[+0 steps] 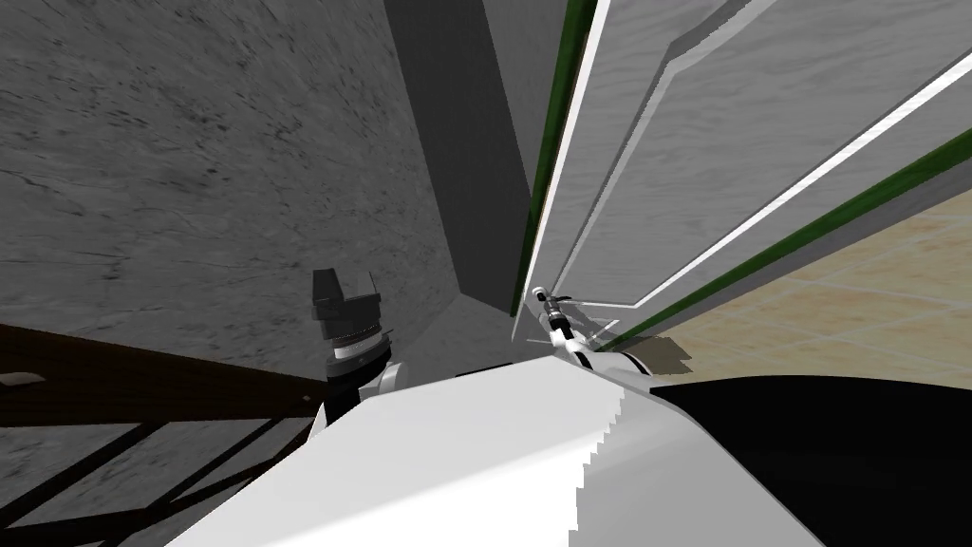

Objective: Pull the door open

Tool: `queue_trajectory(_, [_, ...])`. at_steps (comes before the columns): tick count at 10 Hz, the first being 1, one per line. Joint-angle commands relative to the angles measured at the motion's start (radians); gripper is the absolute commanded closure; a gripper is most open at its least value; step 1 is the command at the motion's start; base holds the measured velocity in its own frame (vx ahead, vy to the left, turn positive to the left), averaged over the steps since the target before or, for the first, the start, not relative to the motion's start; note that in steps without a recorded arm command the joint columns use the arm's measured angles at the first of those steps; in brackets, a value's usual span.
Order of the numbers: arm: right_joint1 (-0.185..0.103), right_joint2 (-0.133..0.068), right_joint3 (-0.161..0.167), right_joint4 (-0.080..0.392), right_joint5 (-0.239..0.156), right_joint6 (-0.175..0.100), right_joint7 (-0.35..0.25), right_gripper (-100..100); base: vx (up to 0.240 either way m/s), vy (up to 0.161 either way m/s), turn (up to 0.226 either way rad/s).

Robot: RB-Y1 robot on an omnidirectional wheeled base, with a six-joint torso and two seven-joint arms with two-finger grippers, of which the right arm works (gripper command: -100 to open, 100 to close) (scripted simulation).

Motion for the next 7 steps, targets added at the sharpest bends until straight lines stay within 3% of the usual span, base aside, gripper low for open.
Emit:
queue_trajectory(1, [0.001, 0.001, 0.006, -0.011, 0.013, 0.0, -0.011, 100, -0.246, -0.063, 0.131])
queue_trajectory(3, [0.007, 0.002, 0.007, -0.022, 0.015, 0.007, -0.013, 100, -0.169, -0.042, 0.07])
queue_trajectory(7, [0.02, -0.013, 0.049, -0.026, 0.045, -0.017, -0.064, 100, -0.209, -0.044, 0.092])
